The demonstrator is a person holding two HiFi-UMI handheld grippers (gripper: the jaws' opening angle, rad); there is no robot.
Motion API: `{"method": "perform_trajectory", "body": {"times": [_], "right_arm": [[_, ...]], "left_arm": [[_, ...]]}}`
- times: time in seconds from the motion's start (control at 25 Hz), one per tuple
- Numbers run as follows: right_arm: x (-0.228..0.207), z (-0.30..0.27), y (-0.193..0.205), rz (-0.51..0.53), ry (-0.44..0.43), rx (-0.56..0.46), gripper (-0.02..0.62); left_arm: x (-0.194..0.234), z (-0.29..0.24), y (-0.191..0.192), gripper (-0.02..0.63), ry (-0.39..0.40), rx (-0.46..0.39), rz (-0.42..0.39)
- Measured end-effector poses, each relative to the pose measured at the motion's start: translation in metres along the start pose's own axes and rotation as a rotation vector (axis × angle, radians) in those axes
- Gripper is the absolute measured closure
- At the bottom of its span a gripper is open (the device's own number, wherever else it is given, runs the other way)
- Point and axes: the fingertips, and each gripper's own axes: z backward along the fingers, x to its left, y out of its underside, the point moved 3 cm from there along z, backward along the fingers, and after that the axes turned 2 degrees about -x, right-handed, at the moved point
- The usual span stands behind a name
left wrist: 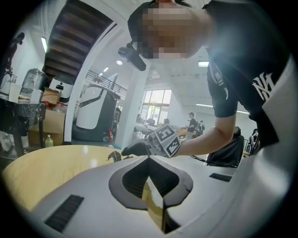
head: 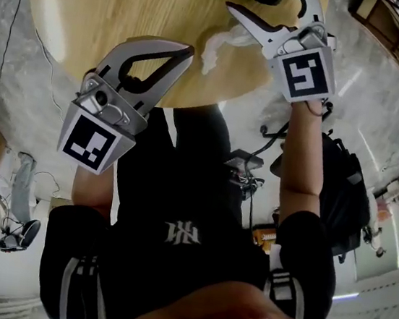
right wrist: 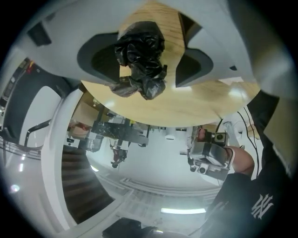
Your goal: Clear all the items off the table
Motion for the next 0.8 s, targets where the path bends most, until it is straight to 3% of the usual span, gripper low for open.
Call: {"method": "perform_trajectory", "body": {"times": [0.2,0.28,0.44,0.8], "right_arm": [[-0.003,-0.004,0.017,0.063,-0.036,0.094,0.220],[-0.002,-0.004,0.029,0.073,-0.043,0.096,0.343],[-0.004,-0.003,0.038,0.084,-0.045,0.072,0.404],[0.023,0.038,-0.020,0.118,0.028,-0.023,0.425]], "left_arm": [[-0.003,-0.002,0.002,0.594,-0.010,0.013,0.005],[-0.005,-0.006,0.006,0.594,-0.018,0.014,0.002],[-0.008,-0.012,0.014,0.594,-0.043,0.018,-0.010],[-0.034,0.011,0.007,0.594,-0.055,-0.003,-0.048]]}}
